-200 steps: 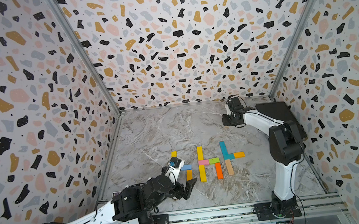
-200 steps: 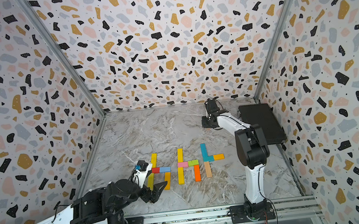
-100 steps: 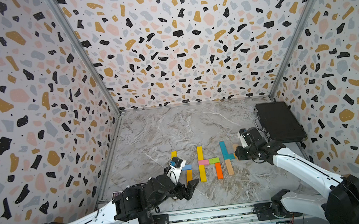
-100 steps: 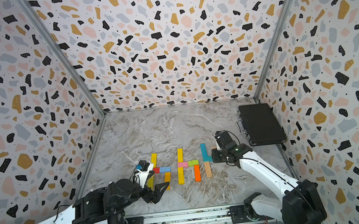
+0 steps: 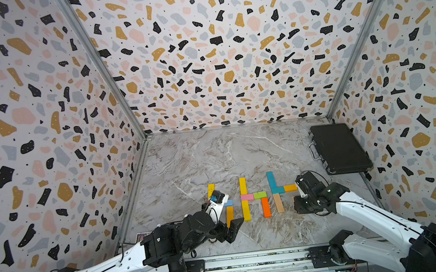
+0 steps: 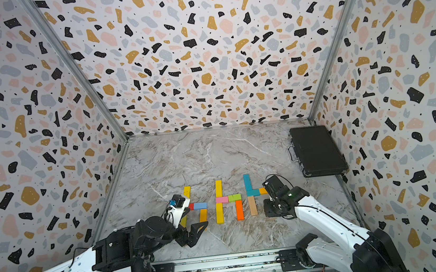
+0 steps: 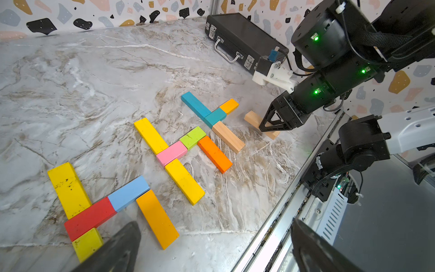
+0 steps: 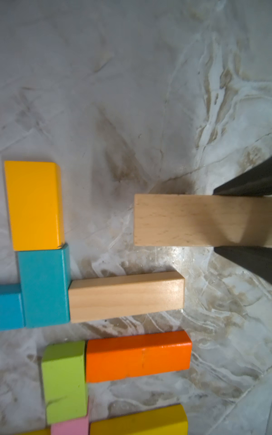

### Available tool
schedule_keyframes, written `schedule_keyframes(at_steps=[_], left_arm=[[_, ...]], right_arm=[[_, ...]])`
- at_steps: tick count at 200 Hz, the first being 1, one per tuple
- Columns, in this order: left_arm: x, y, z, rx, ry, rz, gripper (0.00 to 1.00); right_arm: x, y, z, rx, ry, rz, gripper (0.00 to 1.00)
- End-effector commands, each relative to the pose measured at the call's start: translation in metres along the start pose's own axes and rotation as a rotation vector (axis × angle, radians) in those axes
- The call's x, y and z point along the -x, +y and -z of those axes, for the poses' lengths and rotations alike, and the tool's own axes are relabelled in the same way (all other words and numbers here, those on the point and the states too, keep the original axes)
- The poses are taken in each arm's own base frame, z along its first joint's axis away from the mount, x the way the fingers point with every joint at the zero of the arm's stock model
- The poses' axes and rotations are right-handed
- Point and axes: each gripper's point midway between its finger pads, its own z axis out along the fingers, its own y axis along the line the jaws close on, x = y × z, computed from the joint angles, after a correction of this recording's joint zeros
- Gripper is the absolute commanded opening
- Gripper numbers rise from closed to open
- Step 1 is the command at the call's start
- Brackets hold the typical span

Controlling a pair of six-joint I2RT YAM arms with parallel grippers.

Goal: Assemble the letter h with building blocks
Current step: Assemble the building block at the center of the board.

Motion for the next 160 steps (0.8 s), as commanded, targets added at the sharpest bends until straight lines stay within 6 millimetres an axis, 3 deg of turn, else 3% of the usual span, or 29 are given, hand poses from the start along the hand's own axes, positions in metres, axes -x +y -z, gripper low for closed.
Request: schedule_keyframes(at_steps=[1,71,160], left_arm=[[0.015,-0.006,0.002,-0.023,-0.041,0.023,0.99],[0.016,-0.006,0.003,-0.019,-0.041,0.023,0.99],[0.018,-0.006,0.001,-0.009,-0.031,0.002,0.99]], right_arm=[[0.002,-0.01,-0.005,-0.071,0.007,-0.004,0.18],[0.012,-0.021,-0.017,-0.183,0.072,0.053,0.18],[0.024,-0.014,-0.018,-0.082,0.075,0.064,0.17]])
